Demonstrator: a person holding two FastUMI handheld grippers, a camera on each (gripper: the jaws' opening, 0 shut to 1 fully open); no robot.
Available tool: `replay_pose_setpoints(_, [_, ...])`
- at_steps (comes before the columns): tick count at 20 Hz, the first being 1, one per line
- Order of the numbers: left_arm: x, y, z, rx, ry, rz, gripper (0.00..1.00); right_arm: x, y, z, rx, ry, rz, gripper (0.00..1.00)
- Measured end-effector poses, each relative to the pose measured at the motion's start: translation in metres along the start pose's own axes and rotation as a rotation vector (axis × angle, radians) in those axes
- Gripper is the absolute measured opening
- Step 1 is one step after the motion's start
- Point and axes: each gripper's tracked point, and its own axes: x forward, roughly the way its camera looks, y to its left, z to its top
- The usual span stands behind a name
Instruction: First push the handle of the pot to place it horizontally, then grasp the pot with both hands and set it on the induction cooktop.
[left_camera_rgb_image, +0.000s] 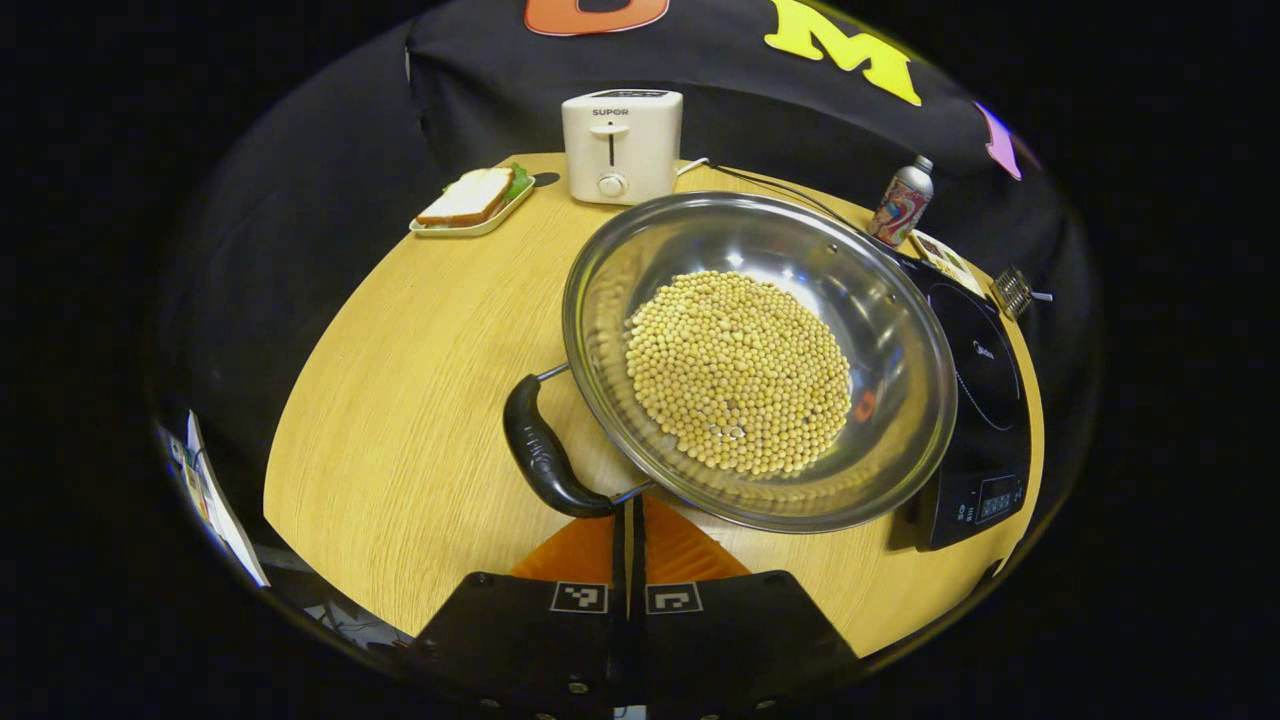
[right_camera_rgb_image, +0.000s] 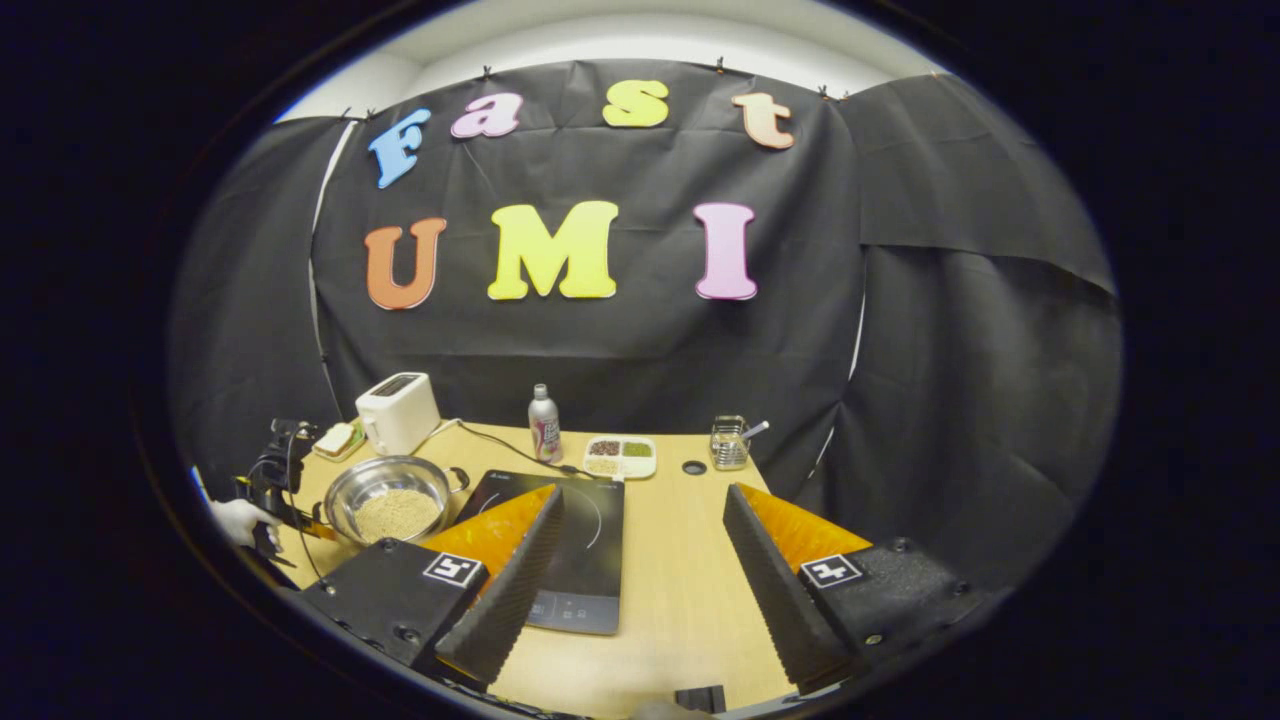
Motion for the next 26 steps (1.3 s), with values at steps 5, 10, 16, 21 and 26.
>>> replay_pose_setpoints(5, [0.004, 0.009, 0.011, -0.04, -0.005, 0.012, 0.0, 0.001, -0.001, -0.001, -0.007, 0.008, -0.001, 1.0])
replay_pose_setpoints(10, [0.009, 0.021, 0.021, -0.084, -0.012, 0.021, 0.0, 0.002, -0.003, 0.0, -0.011, 0.008, -0.006, 1.0])
replay_pose_setpoints(16, [0.012, 0.037, 0.036, -0.137, -0.019, 0.046, 0.0, 0.001, -0.005, -0.001, -0.018, 0.017, -0.012, 1.0])
replay_pose_setpoints(21, [0.015, 0.046, 0.047, -0.134, -0.017, 0.062, 0.0, 0.002, -0.007, -0.002, -0.023, 0.02, -0.013, 1.0])
replay_pose_setpoints(26, [0.019, 0.058, 0.063, -0.148, -0.015, 0.083, 0.0, 0.002, -0.008, -0.005, -0.021, 0.034, -0.019, 1.0])
